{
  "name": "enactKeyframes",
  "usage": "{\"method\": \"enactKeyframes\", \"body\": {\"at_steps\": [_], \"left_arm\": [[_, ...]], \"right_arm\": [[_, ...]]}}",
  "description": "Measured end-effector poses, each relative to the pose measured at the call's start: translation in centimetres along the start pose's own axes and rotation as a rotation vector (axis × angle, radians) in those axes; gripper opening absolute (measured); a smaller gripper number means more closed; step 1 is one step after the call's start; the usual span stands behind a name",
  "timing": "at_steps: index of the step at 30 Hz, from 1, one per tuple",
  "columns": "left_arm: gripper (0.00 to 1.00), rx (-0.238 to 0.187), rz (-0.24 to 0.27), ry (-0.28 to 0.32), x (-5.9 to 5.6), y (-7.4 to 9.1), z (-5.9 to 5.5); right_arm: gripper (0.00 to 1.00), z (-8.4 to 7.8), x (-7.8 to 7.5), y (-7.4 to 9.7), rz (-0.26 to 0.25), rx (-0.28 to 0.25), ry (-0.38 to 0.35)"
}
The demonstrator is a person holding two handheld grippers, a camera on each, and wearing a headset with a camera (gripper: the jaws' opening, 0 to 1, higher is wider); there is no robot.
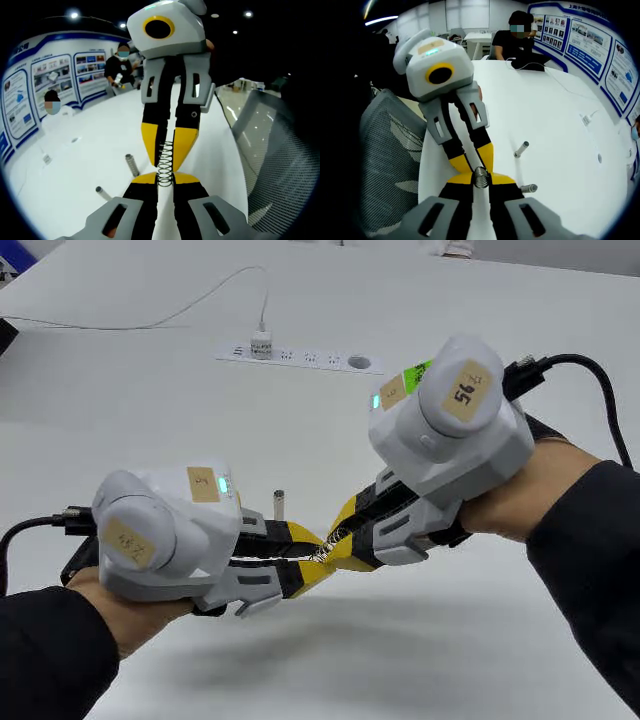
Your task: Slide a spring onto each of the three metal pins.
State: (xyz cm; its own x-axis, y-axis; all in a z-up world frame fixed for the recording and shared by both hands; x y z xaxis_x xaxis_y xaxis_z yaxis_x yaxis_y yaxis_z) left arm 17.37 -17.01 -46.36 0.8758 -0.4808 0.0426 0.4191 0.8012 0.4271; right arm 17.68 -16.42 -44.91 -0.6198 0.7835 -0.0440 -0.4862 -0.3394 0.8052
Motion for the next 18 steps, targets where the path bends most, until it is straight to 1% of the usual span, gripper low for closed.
{"method": "enactKeyframes", "body": {"at_steps": [3,6,11,18], "left_arm": [[0.10,-0.002,0.000,0.005,-0.02,-0.06,-0.03],[0.11,0.001,0.002,-0.003,0.02,-0.05,-0.09],[0.12,-0.001,0.011,0.009,0.22,0.21,-0.22],[0.17,0.002,0.032,0.043,0.56,0.91,-0.99]], "right_arm": [[0.12,0.09,-0.02,-0.08,0.006,0.013,0.004],[0.12,0.19,-0.05,-0.23,0.014,0.029,0.013],[0.12,0.46,-0.18,-0.33,0.021,0.042,0.026],[0.12,0.83,-0.70,-0.13,0.016,0.053,0.043]]}}
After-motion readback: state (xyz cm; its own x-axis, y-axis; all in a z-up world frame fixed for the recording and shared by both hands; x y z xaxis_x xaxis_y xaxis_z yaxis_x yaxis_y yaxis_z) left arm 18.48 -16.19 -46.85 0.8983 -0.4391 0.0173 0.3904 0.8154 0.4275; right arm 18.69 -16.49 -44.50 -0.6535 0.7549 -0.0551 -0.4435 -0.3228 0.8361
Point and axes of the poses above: the centre of the closed fingertips' face, and the gripper's own axes: y roughly backward along the fingers, x roughly to its left, z roughly out of its top, the point moved 1 cm from there along y, roughly backward along the fingers, and after that the axes turned 3 degrees about y, right-handed, at the moved point
